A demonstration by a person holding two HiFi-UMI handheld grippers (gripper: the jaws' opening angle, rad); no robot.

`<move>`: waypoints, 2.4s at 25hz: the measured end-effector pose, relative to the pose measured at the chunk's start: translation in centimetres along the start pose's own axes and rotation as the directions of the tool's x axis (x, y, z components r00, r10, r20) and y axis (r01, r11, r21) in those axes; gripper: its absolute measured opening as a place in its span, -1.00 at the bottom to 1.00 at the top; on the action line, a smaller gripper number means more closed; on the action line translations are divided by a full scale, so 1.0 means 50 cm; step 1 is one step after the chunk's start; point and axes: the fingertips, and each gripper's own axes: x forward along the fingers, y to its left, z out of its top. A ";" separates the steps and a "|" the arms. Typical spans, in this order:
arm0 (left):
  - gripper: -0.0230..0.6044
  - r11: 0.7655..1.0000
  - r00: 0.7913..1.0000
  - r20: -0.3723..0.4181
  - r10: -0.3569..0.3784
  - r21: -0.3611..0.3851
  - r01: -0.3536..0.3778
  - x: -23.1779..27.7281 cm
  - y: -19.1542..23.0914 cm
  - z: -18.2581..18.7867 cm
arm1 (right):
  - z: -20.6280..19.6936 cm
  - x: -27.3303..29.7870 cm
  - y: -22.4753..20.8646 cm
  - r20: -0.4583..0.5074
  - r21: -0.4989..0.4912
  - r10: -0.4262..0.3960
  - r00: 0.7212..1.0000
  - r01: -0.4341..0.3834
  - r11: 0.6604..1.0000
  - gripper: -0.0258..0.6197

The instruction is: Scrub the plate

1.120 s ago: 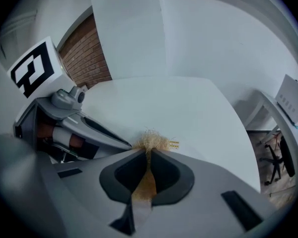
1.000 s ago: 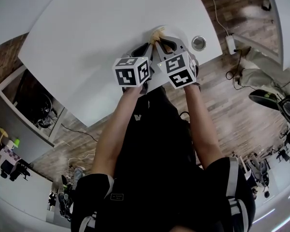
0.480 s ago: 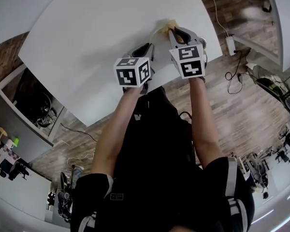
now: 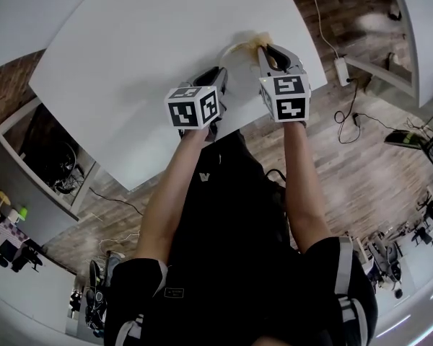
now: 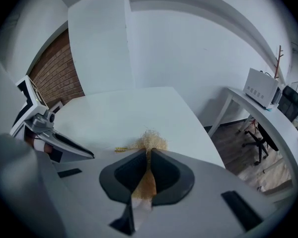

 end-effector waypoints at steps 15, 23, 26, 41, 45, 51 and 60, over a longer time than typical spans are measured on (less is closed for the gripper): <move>-0.62 0.999 0.996 0.077 0.033 -0.007 -0.032 -0.045 -0.001 0.002 | -0.024 -0.103 0.027 0.143 0.157 -0.010 0.990 -0.013 0.987 -0.83; -0.91 1.000 0.983 0.182 0.029 0.004 -0.030 -0.112 -0.042 0.015 | -0.004 -0.192 0.041 0.246 0.195 -0.029 0.969 -0.020 0.981 -0.83; -0.92 0.999 0.974 0.226 0.019 0.033 -0.027 -0.144 -0.063 0.025 | 0.008 -0.224 0.053 0.285 0.198 -0.030 0.958 -0.029 0.980 -0.83; -0.92 0.930 0.814 0.565 -0.136 0.356 -0.092 -0.378 -0.236 0.077 | 0.059 -0.447 0.116 0.514 0.138 -0.033 0.857 -0.045 0.989 -0.83; -0.92 0.908 0.778 0.599 -0.188 0.409 -0.096 -0.418 -0.286 0.050 | 0.054 -0.511 0.144 0.563 0.112 -0.011 0.826 -0.063 0.992 -0.83; -0.92 0.870 0.762 0.599 -0.246 0.483 -0.099 -0.444 -0.329 0.031 | 0.024 -0.545 0.174 0.568 0.099 0.002 0.823 -0.071 0.992 -0.84; -0.92 0.849 0.742 0.614 -0.267 0.515 -0.120 -0.460 -0.353 0.043 | 0.024 -0.557 0.182 0.577 0.088 0.004 0.816 -0.067 0.994 -0.83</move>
